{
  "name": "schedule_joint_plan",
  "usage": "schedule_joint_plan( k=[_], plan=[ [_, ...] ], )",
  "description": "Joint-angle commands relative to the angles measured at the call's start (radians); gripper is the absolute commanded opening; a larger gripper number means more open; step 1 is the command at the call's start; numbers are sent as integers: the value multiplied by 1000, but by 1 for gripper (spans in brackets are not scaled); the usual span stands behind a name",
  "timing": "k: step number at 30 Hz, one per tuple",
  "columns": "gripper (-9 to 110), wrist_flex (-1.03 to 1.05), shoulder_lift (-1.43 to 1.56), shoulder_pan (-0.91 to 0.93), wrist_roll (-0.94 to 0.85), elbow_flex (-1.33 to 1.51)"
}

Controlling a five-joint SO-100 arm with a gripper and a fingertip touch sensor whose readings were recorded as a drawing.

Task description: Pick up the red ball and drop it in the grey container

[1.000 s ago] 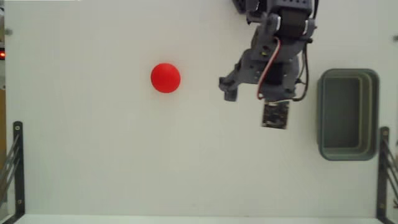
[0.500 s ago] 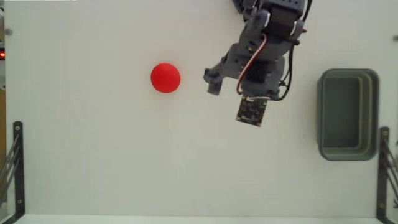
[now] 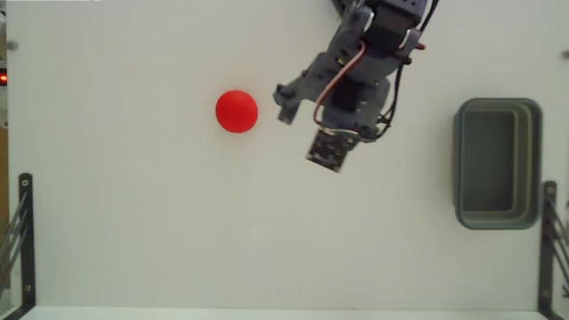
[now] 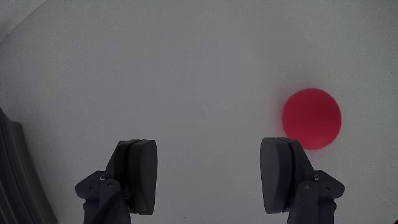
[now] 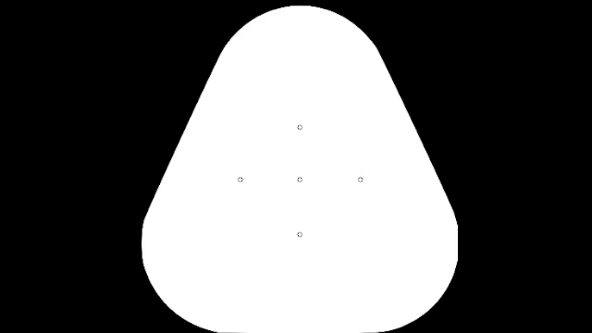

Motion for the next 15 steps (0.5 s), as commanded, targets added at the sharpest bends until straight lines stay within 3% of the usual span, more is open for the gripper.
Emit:
schedule_joint_plan(
  k=[1,15],
  plan=[
    [110,2,35,47,3,5],
    [110,2,35,184,3,5]
  ],
)
